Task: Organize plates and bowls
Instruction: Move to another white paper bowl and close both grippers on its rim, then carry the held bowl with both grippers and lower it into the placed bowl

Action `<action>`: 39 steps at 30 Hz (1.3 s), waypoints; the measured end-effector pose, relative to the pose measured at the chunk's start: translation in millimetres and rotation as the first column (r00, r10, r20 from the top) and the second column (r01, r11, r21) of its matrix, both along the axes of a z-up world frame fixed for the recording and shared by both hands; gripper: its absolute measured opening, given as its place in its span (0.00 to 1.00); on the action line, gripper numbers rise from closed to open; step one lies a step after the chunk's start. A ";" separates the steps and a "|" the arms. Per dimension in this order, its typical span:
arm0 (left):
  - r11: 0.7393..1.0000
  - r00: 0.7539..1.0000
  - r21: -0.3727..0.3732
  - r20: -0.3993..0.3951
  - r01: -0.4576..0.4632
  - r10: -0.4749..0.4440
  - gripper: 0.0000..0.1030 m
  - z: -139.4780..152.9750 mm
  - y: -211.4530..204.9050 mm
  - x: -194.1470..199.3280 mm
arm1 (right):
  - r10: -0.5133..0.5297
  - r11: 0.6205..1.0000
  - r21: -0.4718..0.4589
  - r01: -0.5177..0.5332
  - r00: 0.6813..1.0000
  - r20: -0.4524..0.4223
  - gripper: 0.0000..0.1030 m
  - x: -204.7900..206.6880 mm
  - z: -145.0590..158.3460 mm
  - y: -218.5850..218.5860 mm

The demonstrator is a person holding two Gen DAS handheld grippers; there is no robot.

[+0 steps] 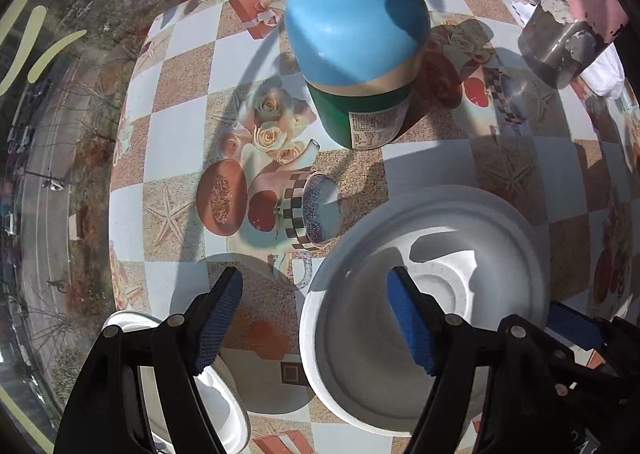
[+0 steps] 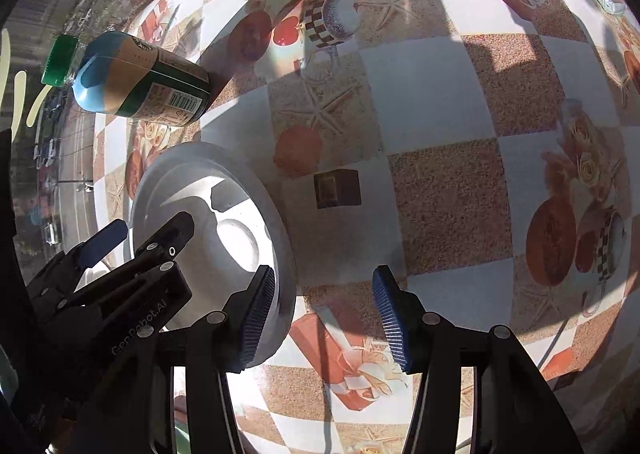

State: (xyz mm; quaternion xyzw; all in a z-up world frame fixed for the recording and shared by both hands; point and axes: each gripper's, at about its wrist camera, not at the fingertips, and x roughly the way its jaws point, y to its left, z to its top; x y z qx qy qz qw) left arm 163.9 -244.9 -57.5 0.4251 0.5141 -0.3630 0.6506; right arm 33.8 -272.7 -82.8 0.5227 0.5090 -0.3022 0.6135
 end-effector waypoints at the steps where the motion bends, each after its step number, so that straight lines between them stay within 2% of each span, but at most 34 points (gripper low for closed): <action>1: 1.000 1.000 0.017 0.008 0.010 -0.010 0.73 -3.5 -0.4 -1.8 | 0.001 1.000 0.014 -0.001 1.000 0.011 0.49 0.6 -2.9 0.0; 2: 0.999 1.000 0.034 0.007 0.018 -0.018 0.60 -6.8 0.1 -3.3 | 0.001 1.000 0.027 -0.001 1.000 0.020 0.43 0.8 -5.8 0.1; 4: 0.999 0.999 0.039 -0.044 0.015 -0.013 0.41 -11.0 2.9 -5.0 | 0.002 0.999 0.051 -0.004 0.999 0.046 0.30 0.7 -8.3 1.2; 5: 0.999 0.998 0.033 -0.059 0.013 -0.011 0.36 -10.5 4.2 -6.7 | 0.013 0.998 0.059 -0.016 0.999 0.049 0.24 1.3 -9.3 2.5; 6: 0.999 0.998 0.029 -0.057 0.020 -0.019 0.34 -9.2 5.3 -9.7 | 0.024 0.998 0.064 -0.028 0.998 0.054 0.15 1.7 -9.4 4.2; 7: 0.999 0.998 0.029 -0.057 0.036 -0.034 0.32 -8.0 6.7 -14.4 | 0.039 0.997 0.060 -0.042 0.998 0.040 0.14 1.9 -7.4 6.9; 9: 0.998 0.997 0.038 -0.053 0.051 -0.049 0.31 -6.6 11.6 -22.6 | 0.067 0.997 0.036 -0.068 0.998 0.013 0.14 -1.3 -3.7 12.7; 14: 0.998 0.998 0.037 -0.043 0.044 -0.042 0.31 1.3 41.4 -42.9 | 0.142 0.989 0.045 -0.142 0.990 0.003 0.14 -19.3 1.4 41.7; 19: 0.998 0.998 0.060 -0.053 0.025 -0.021 0.31 -2.5 95.5 -68.2 | 0.217 0.974 0.068 -0.214 0.976 -0.034 0.14 -40.0 -1.4 88.7; 24: 0.994 0.995 0.108 -0.091 -0.028 0.038 0.31 -10.2 157.3 -87.8 | 0.299 0.950 0.106 -0.292 0.953 -0.052 0.14 -62.4 -6.4 146.4; 31: 0.983 0.990 0.181 -0.134 -0.007 0.032 0.32 -16.4 227.3 -124.8 | 0.395 0.908 0.174 -0.380 0.917 -0.060 0.15 -97.6 -13.6 207.5; 35: 0.977 0.988 0.212 -0.152 0.017 0.016 0.33 -14.7 246.2 -137.8 | 0.426 0.892 0.192 -0.408 0.902 -0.063 0.15 -107.9 -10.1 221.2; 39: 0.980 0.990 0.196 -0.142 0.033 -0.005 0.33 0.6 247.9 -141.8 | 0.430 0.894 0.162 -0.418 0.902 -0.046 0.15 -123.5 6.3 222.8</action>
